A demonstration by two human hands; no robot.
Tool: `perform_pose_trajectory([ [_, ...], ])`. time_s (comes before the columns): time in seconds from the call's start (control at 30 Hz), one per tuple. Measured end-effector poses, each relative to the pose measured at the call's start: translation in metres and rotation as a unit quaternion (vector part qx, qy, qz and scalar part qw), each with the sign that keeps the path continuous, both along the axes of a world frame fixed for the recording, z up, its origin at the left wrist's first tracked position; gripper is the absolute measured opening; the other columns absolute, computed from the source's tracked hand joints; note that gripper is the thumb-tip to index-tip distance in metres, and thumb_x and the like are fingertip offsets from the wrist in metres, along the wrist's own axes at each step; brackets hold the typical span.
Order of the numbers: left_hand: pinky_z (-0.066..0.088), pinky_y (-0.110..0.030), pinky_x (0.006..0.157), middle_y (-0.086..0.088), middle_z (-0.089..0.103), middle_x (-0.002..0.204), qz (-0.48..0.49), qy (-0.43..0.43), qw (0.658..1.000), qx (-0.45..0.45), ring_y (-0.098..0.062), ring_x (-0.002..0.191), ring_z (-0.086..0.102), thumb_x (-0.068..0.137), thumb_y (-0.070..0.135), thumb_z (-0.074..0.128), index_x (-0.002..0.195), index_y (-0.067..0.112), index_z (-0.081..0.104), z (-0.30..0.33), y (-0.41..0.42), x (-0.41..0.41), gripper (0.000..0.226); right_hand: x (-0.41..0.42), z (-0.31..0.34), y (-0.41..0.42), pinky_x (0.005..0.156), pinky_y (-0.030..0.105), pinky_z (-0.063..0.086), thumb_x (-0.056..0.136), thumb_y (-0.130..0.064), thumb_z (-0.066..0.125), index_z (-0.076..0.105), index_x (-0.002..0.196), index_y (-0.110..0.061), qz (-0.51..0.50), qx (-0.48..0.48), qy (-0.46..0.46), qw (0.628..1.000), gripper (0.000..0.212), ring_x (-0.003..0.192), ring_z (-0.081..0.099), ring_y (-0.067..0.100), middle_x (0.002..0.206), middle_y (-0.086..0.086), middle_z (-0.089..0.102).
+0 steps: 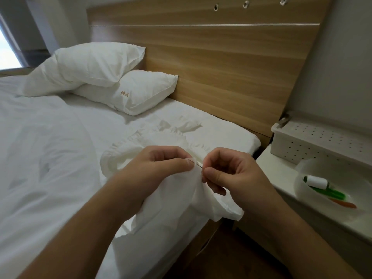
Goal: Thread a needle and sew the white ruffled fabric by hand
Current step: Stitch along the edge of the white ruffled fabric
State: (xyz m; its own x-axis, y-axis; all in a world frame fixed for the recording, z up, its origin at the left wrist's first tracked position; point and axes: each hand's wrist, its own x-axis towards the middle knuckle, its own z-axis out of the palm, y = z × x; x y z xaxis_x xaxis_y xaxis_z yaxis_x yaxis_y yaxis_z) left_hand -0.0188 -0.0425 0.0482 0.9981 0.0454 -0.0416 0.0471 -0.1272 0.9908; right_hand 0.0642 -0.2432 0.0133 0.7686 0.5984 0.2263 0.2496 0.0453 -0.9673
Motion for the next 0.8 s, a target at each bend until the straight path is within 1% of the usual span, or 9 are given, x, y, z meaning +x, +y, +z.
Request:
perform_pose_trajectory([
  [0.1,0.053,-0.035,0.085,-0.008,0.074,0.089,-0.012,0.019,0.999,-0.022,-0.019,0.087,0.07,0.084,0.026,0.075,0.085,0.015,0.08,-0.005,-0.002,0.003,0.012,-0.003,-0.002,0.005,0.06,0.023,0.051,0.094,0.006,0.065,0.072,0.087,-0.006,-0.031,-0.001,-0.02,0.999,0.015,0.062,0.058,0.012,0.073,0.006,0.069],
  [0.17,0.053,-0.031,0.082,-0.006,0.075,0.088,-0.013,0.027,0.999,-0.023,-0.016,0.086,0.071,0.089,0.019,0.078,0.086,0.013,0.08,-0.009,-0.005,0.004,0.007,-0.006,-0.002,0.008,0.062,0.019,0.05,0.092,0.004,0.068,0.074,0.085,-0.009,-0.049,-0.007,-0.03,0.998,0.016,0.065,0.061,0.006,0.073,0.002,0.07],
  [0.27,0.054,-0.026,0.076,-0.005,0.076,0.085,-0.002,0.041,0.999,-0.026,-0.013,0.081,0.071,0.096,0.012,0.071,0.086,0.012,0.081,-0.01,-0.007,0.006,0.014,-0.009,-0.002,0.01,0.064,0.018,0.051,0.09,-0.002,0.074,0.076,0.08,-0.017,-0.087,-0.018,-0.055,0.995,0.018,0.069,0.064,0.006,0.075,-0.002,0.072],
  [0.33,0.055,-0.026,0.076,-0.006,0.076,0.086,0.008,0.048,0.999,-0.019,-0.014,0.081,0.072,0.096,0.013,0.07,0.087,0.012,0.082,-0.009,-0.007,0.006,0.015,-0.009,-0.001,0.011,0.068,0.024,0.057,0.087,-0.007,0.079,0.078,0.078,-0.022,-0.109,-0.025,-0.063,0.992,0.018,0.074,0.069,0.013,0.077,-0.003,0.074],
  [0.43,0.053,-0.031,0.081,-0.007,0.076,0.087,0.019,0.049,0.998,-0.017,-0.016,0.084,0.071,0.097,0.013,0.069,0.084,0.013,0.082,-0.01,-0.008,0.007,0.018,-0.007,0.002,0.007,0.082,0.045,0.062,0.087,-0.016,0.08,0.08,0.082,-0.028,-0.119,-0.042,-0.065,0.99,0.013,0.084,0.071,0.02,0.085,-0.005,0.077],
  [0.53,0.055,-0.033,0.084,-0.007,0.076,0.089,0.039,0.042,0.998,-0.007,-0.018,0.089,0.072,0.095,0.019,0.073,0.084,0.013,0.082,-0.01,-0.01,0.008,0.016,-0.005,0.009,0.002,0.099,0.046,0.054,0.095,-0.021,0.073,0.078,0.099,-0.035,-0.092,-0.05,-0.084,0.991,0.015,0.111,0.066,0.009,0.109,-0.016,0.075],
  [0.6,0.057,-0.041,0.094,-0.014,0.078,0.099,0.041,0.038,0.998,0.001,-0.027,0.099,0.075,0.09,0.026,0.077,0.091,0.009,0.082,-0.01,-0.011,0.008,0.018,-0.007,0.013,0.001,0.105,0.044,0.049,0.096,-0.019,0.071,0.076,0.109,-0.035,-0.06,-0.042,-0.118,0.99,0.021,0.121,0.061,0.008,0.118,-0.017,0.073],
  [0.7,0.053,-0.055,0.107,-0.028,0.074,0.11,0.028,0.045,0.999,0.003,-0.041,0.111,0.072,0.086,0.029,0.075,0.1,0.001,0.08,-0.012,-0.013,0.009,0.032,-0.013,0.013,0.008,0.103,0.047,0.05,0.091,-0.01,0.076,0.078,0.099,-0.027,-0.044,-0.016,-0.138,0.989,0.019,0.113,0.067,0.016,0.104,-0.009,0.076],
  [0.8,0.053,-0.057,0.107,-0.032,0.072,0.109,0.012,0.048,0.999,0.013,-0.037,0.101,0.074,0.084,0.029,0.076,0.1,-0.002,0.079,-0.015,-0.014,0.009,0.034,-0.017,0.007,0.014,0.094,0.053,0.055,0.084,0.001,0.077,0.073,0.08,-0.027,-0.073,0.016,-0.124,0.989,0.029,0.098,0.071,0.021,0.09,-0.005,0.076],
])
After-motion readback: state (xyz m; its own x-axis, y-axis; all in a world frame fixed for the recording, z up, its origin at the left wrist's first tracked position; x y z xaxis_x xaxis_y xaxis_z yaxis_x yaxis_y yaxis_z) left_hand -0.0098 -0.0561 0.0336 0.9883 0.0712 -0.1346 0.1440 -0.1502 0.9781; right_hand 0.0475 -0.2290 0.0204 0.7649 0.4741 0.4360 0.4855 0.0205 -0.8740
